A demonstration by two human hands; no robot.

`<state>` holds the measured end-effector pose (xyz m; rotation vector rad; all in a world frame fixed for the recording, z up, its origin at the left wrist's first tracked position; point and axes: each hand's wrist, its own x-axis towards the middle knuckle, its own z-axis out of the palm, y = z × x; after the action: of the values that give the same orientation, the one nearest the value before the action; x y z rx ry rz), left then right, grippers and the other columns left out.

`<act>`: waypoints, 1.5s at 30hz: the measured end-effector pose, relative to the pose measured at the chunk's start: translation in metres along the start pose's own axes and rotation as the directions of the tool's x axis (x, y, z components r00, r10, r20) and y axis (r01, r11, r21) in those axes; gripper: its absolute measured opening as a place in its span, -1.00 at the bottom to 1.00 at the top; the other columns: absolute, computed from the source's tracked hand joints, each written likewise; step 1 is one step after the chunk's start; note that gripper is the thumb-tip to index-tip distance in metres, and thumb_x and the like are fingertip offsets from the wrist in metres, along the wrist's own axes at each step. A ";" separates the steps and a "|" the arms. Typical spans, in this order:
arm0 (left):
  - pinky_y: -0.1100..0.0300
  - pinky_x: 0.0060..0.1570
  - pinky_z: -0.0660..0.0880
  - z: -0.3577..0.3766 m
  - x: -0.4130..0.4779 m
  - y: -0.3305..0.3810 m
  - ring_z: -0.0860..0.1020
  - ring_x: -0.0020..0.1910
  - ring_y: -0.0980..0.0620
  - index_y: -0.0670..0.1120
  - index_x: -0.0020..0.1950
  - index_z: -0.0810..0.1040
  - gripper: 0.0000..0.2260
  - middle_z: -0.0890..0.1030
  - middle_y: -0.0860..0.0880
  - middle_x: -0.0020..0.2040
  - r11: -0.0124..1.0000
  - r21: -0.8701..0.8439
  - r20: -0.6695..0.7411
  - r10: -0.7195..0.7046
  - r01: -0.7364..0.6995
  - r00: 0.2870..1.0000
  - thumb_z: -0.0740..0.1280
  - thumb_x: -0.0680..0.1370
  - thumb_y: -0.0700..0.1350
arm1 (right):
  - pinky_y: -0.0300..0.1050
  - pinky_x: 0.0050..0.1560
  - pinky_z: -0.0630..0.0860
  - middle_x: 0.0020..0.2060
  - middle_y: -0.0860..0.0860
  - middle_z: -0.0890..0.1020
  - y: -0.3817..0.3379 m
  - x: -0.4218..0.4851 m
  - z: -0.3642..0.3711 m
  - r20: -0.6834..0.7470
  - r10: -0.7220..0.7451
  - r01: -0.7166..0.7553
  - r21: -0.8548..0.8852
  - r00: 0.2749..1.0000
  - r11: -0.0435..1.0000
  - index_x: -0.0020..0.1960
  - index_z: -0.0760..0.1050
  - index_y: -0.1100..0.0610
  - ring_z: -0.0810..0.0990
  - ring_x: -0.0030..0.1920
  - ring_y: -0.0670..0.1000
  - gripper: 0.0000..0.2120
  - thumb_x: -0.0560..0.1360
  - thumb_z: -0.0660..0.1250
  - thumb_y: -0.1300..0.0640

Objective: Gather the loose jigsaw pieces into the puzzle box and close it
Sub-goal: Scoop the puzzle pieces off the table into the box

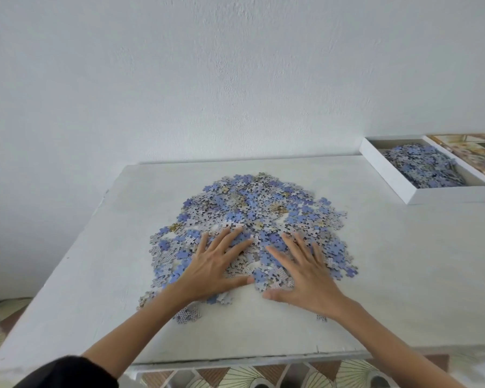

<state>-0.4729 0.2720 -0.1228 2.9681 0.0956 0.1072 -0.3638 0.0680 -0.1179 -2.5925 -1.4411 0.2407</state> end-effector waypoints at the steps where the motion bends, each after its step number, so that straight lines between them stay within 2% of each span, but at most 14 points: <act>1: -0.18 0.42 -0.28 0.000 0.001 -0.001 -0.19 0.49 0.07 0.20 0.50 -0.05 -0.23 -0.14 0.12 0.52 1.000 -0.003 -0.012 0.000 0.000 1.000 -0.20 0.36 0.51 | 0.07 0.32 -0.49 0.44 -0.03 -0.36 -0.001 0.003 0.001 -0.006 0.003 -0.003 -0.010 1.000 1.000 0.37 -0.36 -0.29 -0.49 0.39 0.02 -0.06 0.06 -0.36 -0.65; 7: -0.06 0.42 -0.29 -0.010 -0.002 -0.016 -0.14 0.49 0.15 0.19 0.44 0.17 -0.35 0.02 0.19 0.49 0.992 -0.125 -0.154 -0.023 0.004 0.988 -0.22 0.45 0.42 | 0.06 0.35 -0.44 0.48 -0.07 -0.22 -0.004 0.013 0.000 -0.057 -0.007 0.009 0.028 0.998 1.000 0.45 -0.20 -0.24 -0.37 0.41 -0.03 -0.09 0.17 -0.34 -0.59; 10: -0.05 0.45 -0.15 -0.016 -0.009 -0.031 -0.05 0.47 0.16 0.15 0.40 0.28 -0.36 0.13 0.15 0.47 0.982 -0.179 -0.222 -0.101 0.061 0.970 -0.22 0.48 0.40 | 0.06 0.34 -0.46 0.46 -0.14 -0.21 -0.015 0.014 -0.001 -0.063 -0.087 0.089 0.031 0.994 0.996 0.45 -0.15 -0.23 -0.34 0.44 -0.06 -0.16 0.24 -0.25 -0.55; 13: -0.07 0.46 -0.02 -0.015 -0.020 -0.045 0.00 0.46 0.15 0.11 0.40 0.29 -0.33 0.15 0.10 0.49 0.982 -0.155 -0.205 -0.138 0.107 0.969 -0.24 0.47 0.40 | 0.06 0.34 -0.47 0.44 -0.15 -0.23 -0.024 0.018 0.001 -0.058 -0.133 0.135 0.027 0.989 0.991 0.44 -0.13 -0.22 -0.34 0.44 -0.06 -0.18 0.26 -0.20 -0.54; 16: -0.09 0.46 0.00 -0.008 -0.032 -0.055 0.04 0.48 0.12 0.12 0.42 0.27 -0.40 0.16 0.09 0.49 0.977 -0.168 -0.178 -0.159 0.130 0.971 -0.18 0.51 0.34 | 0.06 0.36 -0.44 0.43 -0.14 -0.24 -0.025 0.026 0.003 -0.073 -0.139 0.138 -0.014 0.988 0.990 0.47 -0.10 -0.18 -0.29 0.46 -0.04 -0.18 0.29 -0.28 -0.51; 19: -0.06 0.43 0.15 -0.007 -0.039 -0.060 0.19 0.44 0.11 0.06 0.40 0.32 -0.43 0.26 0.06 0.45 0.958 -0.262 -0.210 -0.173 0.115 0.962 -0.14 0.55 0.30 | 0.02 0.36 -0.41 0.45 -0.14 -0.17 -0.024 0.032 0.004 -0.114 -0.111 0.112 0.010 0.987 0.994 0.47 -0.06 -0.16 -0.23 0.47 -0.05 -0.16 0.28 -0.41 -0.48; 23: 0.11 0.31 0.28 -0.020 -0.040 -0.065 0.32 0.34 0.14 0.03 0.33 0.41 -0.46 0.36 0.05 0.39 0.852 -0.505 -0.265 -0.303 0.136 0.916 -0.06 0.54 0.29 | 0.01 0.38 -0.39 0.47 -0.13 -0.03 -0.039 0.032 0.003 -0.133 -0.165 0.178 0.092 0.977 0.980 0.47 0.00 -0.14 -0.15 0.48 -0.06 -0.19 0.31 -0.36 -0.46; 28: 0.40 0.07 0.38 -0.028 -0.052 -0.079 0.46 0.09 0.39 0.14 0.16 0.48 -0.79 0.48 0.08 0.24 0.632 -0.762 -0.270 -0.510 0.143 0.817 0.08 0.63 0.02 | -0.03 0.34 -0.49 0.45 -0.16 -0.08 -0.078 0.031 0.010 -0.094 -0.319 0.327 0.099 0.943 0.940 0.47 0.04 -0.09 -0.20 0.46 -0.10 -0.26 0.38 -0.25 -0.41; 32: 0.36 0.19 0.28 -0.022 -0.066 -0.088 0.43 0.26 0.14 0.04 0.21 0.49 -0.69 0.51 0.07 0.23 0.563 -0.810 -0.274 -0.610 0.162 0.744 0.06 0.59 0.08 | 0.05 0.36 -0.46 0.46 -0.09 -0.25 -0.099 0.035 0.023 0.013 -0.416 0.416 -0.004 0.909 0.909 0.45 -0.24 -0.10 -0.33 0.45 -0.05 -0.21 0.33 -0.27 -0.46; 34: 0.31 0.22 0.27 -0.022 -0.071 -0.087 0.42 0.27 0.13 0.05 0.20 0.49 -0.64 0.51 0.09 0.24 0.549 -0.822 -0.281 -0.622 0.151 0.731 0.05 0.56 0.15 | 0.05 0.38 -0.43 0.45 -0.08 -0.29 -0.098 0.041 0.024 0.027 -0.406 0.407 -0.018 0.913 0.913 0.43 -0.30 -0.10 -0.34 0.44 -0.03 -0.26 0.35 -0.32 -0.43; 37: 0.21 0.26 0.27 -0.025 -0.073 -0.083 0.42 0.27 0.14 0.14 0.16 0.50 -0.58 0.52 0.12 0.23 0.535 -0.833 -0.302 -0.652 0.139 0.695 0.02 0.50 0.28 | 0.04 0.42 -0.36 0.45 -0.07 -0.27 -0.088 0.053 0.021 -0.008 -0.352 0.352 -0.004 0.936 0.936 0.47 -0.24 -0.08 -0.31 0.45 -0.04 -0.29 0.39 -0.35 -0.36; 40: 0.16 0.27 0.28 -0.025 -0.073 -0.081 0.43 0.27 0.13 0.17 0.13 0.52 -0.58 0.53 0.11 0.22 0.497 -0.860 -0.309 -0.685 0.113 0.660 0.02 0.48 0.31 | -0.02 0.41 -0.41 0.48 -0.06 -0.17 -0.090 0.058 0.019 -0.068 -0.358 0.360 0.033 0.931 0.932 0.50 -0.10 -0.03 -0.29 0.45 -0.07 -0.30 0.43 -0.31 -0.32; 42: 0.15 0.27 0.31 -0.026 -0.075 -0.081 0.44 0.27 0.13 0.10 0.14 0.54 -0.53 0.55 0.08 0.22 0.447 -0.891 -0.311 -0.723 0.075 0.617 0.01 0.49 0.31 | -0.11 0.35 -0.48 0.50 -0.05 -0.08 -0.101 0.056 0.019 -0.121 -0.400 0.410 0.063 0.908 0.910 0.49 0.00 0.00 -0.26 0.45 -0.08 -0.33 0.42 -0.32 -0.15; 45: 0.13 0.28 0.34 -0.028 -0.078 -0.084 0.48 0.24 0.13 -0.04 0.16 0.55 -0.50 0.57 0.02 0.19 0.318 -0.948 -0.269 -0.805 0.003 0.528 -0.01 0.55 0.23 | -0.08 0.34 -0.47 0.50 -0.04 0.03 -0.125 0.054 0.023 -0.138 -0.487 0.502 0.109 0.862 0.858 0.48 0.09 0.01 -0.16 0.48 -0.07 -0.42 0.48 -0.21 -0.08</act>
<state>-0.5573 0.3535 -0.1143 1.5057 0.7552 0.9631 -0.4436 0.1803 -0.1162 -1.9983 -1.9067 0.1253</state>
